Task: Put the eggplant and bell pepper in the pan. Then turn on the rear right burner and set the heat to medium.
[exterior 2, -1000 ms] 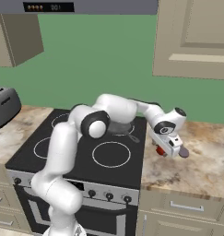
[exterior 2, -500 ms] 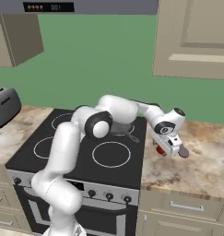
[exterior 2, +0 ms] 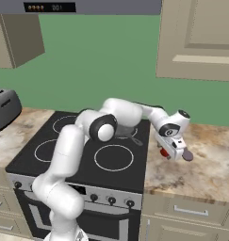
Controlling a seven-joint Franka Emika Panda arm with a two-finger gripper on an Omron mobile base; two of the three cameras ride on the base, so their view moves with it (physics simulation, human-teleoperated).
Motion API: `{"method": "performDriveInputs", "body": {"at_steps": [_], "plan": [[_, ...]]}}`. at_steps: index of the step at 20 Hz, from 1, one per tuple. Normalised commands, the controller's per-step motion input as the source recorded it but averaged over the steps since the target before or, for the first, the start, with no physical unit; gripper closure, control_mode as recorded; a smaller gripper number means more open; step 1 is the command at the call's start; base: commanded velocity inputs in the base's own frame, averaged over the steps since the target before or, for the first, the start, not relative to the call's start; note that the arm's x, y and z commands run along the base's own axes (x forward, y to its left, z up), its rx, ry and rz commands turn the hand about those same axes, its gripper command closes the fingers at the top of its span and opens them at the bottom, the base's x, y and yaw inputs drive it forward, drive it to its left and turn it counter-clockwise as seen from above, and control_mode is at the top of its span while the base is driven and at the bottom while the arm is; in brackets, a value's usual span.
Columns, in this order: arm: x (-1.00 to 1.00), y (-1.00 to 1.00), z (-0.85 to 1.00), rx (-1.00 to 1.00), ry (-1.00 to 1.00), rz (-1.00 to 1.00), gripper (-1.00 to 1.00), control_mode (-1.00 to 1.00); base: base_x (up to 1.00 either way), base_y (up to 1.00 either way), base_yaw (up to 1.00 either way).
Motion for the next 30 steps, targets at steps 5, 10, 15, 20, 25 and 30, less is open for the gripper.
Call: {"method": "performDriveInputs", "body": {"at_steps": [5,10,15,20,25,30], "plan": [[0.10,-0.04,-0.29,0.00,0.07,-0.05,1.00,-1.00,0.00,0.00,0.00],[0.02,-0.11,-0.32,0.00,0.06,-0.04,1.00,-1.00,0.00,0.00,0.00],[0.00,-0.29,-0.37,0.00,0.02,-0.02,1.00,-1.00,0.00,0.00,0.00],[-0.43,-0.04,-0.03,0.00,-0.32,0.03,1.00,-1.00,0.00,0.00,0.00],[-0.59,0.32,0.21,-0.07,-0.56,0.07,1.00,-1.00,0.00,0.00,0.00],[-0.24,0.59,0.64,-0.10,-0.34,0.09,1.00,-1.00,0.00,0.00,0.00]]}}
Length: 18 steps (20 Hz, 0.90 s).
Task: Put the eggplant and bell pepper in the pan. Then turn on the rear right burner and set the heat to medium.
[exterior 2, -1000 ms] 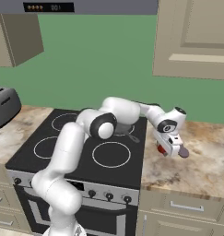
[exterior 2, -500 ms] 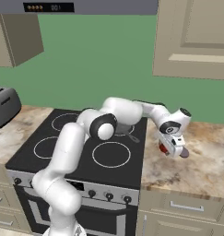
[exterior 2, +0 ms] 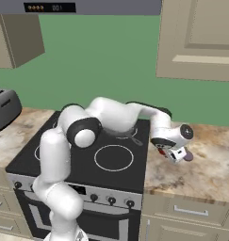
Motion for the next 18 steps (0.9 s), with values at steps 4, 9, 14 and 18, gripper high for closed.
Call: {"method": "performDriveInputs", "body": {"at_steps": [4,9,14,18], "plan": [[-0.01,0.68,0.86,-0.06,-0.02,0.11,1.00,-1.00,0.00,0.00,0.00],[0.00,0.55,0.95,-0.02,0.00,0.14,1.00,-1.00,0.00,0.00,0.00],[0.00,0.64,0.78,-0.03,0.00,0.18,1.00,-1.00,0.00,0.00,0.00],[0.00,0.72,0.29,-0.04,0.00,0.11,1.00,-1.00,0.00,0.00,0.00]]}}
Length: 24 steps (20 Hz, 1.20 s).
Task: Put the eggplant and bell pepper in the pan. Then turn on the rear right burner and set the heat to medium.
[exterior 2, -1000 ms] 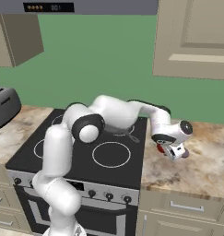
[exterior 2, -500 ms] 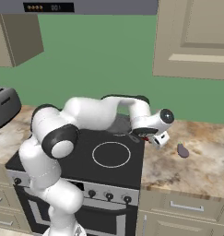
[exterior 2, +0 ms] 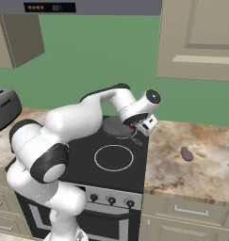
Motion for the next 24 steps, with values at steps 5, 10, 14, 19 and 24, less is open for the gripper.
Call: {"method": "performDriveInputs", "body": {"at_steps": [5,10,14,19,24], "plan": [[0.09,0.59,0.03,-0.03,0.00,0.00,1.00,-1.00,0.00,0.00,0.00],[0.32,0.54,-0.03,-0.06,0.00,0.00,1.00,-1.00,0.00,0.00,0.00],[0.40,0.46,-0.10,-0.04,0.00,-0.02,1.00,-1.00,0.00,0.00,0.00],[0.52,0.28,-0.18,-0.01,0.02,0.00,1.00,-1.00,0.00,0.00,0.00],[0.53,0.05,-0.24,0.00,0.01,0.00,1.00,-1.00,0.00,0.00,0.00]]}}
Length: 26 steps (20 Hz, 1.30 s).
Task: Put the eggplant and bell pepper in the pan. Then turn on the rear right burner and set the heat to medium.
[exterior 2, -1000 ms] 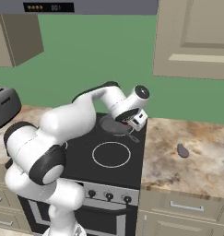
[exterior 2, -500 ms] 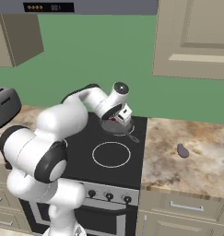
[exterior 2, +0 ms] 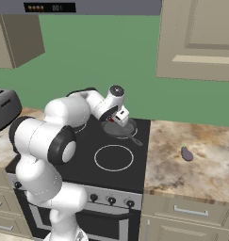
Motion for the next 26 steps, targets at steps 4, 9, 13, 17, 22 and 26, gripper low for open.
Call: {"method": "performDriveInputs", "body": {"at_steps": [4,9,13,17,22,26], "plan": [[0.45,0.01,-0.26,0.00,0.00,-0.01,1.00,-1.00,0.00,0.00,0.00],[0.45,0.00,-0.38,0.00,0.01,-0.01,1.00,-1.00,0.00,0.00,0.00],[0.47,0.00,-0.41,0.00,0.03,0.00,1.00,-1.00,0.00,0.00,0.00],[0.40,0.00,-0.37,0.00,0.04,0.00,1.00,-1.00,0.00,0.00,0.00],[0.33,0.00,-0.31,0.00,0.02,0.00,1.00,-1.00,0.00,0.00,0.00],[0.27,0.00,-0.29,0.00,0.02,0.00,1.00,-1.00,0.00,0.00,0.00]]}}
